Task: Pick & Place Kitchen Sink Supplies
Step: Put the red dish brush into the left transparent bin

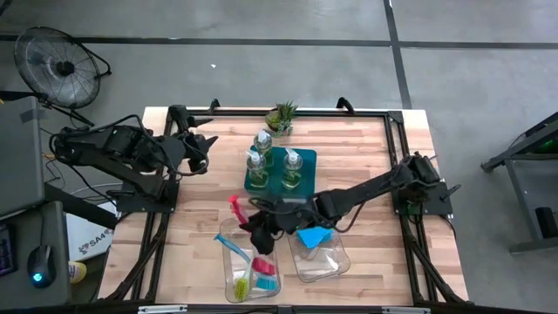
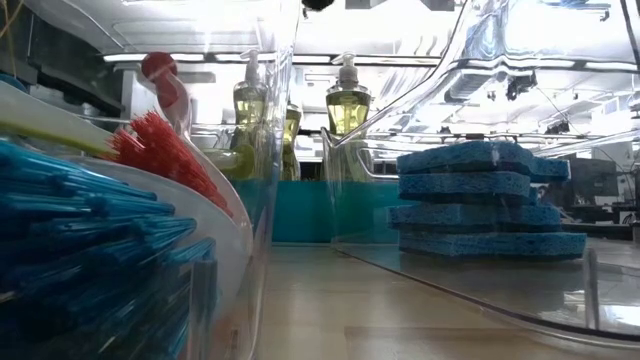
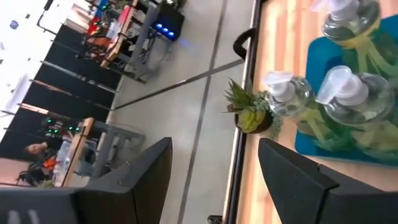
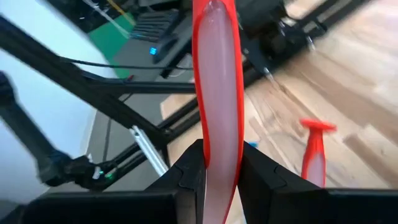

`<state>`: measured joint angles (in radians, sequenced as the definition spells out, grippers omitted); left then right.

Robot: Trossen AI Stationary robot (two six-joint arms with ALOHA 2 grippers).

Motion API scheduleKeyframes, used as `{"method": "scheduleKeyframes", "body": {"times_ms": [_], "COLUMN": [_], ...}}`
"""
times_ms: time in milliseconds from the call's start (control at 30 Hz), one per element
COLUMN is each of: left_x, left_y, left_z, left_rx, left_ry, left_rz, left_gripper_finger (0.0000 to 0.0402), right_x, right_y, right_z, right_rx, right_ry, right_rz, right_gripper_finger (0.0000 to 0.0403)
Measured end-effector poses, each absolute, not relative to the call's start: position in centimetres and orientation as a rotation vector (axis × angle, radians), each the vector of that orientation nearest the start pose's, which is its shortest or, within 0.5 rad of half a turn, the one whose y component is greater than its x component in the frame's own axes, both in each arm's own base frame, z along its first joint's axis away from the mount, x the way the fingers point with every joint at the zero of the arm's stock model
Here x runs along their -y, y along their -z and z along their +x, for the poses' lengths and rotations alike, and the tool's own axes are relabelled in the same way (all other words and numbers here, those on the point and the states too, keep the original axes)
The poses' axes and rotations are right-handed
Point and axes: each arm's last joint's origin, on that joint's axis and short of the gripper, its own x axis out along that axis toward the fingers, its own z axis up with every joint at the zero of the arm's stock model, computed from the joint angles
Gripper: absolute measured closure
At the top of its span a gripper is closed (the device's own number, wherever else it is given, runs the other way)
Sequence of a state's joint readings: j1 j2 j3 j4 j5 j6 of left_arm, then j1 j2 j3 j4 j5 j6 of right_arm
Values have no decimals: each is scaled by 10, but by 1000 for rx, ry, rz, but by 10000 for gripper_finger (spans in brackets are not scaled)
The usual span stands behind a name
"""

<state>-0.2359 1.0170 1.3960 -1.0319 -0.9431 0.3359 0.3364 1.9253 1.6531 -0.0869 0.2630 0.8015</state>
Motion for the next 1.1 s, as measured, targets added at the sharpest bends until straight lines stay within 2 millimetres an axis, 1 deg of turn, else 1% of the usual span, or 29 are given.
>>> {"method": "scheduleKeyframes", "body": {"times_ms": [133, 200, 267, 333, 400, 500, 633, 833, 967, 1100], "left_x": [12, 12, 11, 10, 9, 9, 10, 13, 13, 12], "left_y": [-422, -423, -422, -418, -415, -406, -391, -369, -356, -345], "left_z": [147, 140, 134, 126, 118, 111, 107, 106, 105, 103], "left_rx": [-687, -689, -673, -655, -605, -521, -402, -251, -204, -169], "left_ry": [-528, -466, -415, -374, -349, -298, -248, -174, -162, -168], "left_rz": [687, 693, 677, 657, 616, 559, 474, 405, 367, 348], "left_gripper_finger": [168, 168, 168, 168, 168, 168, 168, 168, 168, 168], "right_x": [-150, -152, -153, -154, -154, -156, -158, -160, -160, -162], "right_y": [-292, -289, -285, -278, -272, -267, -256, -256, -255, -249], "right_z": [436, 437, 439, 442, 444, 446, 449, 446, 446, 448], "right_rx": [-358, -353, -343, -356, -366, -370, -418, -461, -474, -493], "right_ry": [138, 158, 174, 183, 187, 176, 164, 138, 118, 111], "right_rz": [746, 743, 738, 734, 731, 724, 736, 740, 728, 721], "right_gripper_finger": [344, 344, 344, 344, 344, 344, 344, 344, 344, 344]}}
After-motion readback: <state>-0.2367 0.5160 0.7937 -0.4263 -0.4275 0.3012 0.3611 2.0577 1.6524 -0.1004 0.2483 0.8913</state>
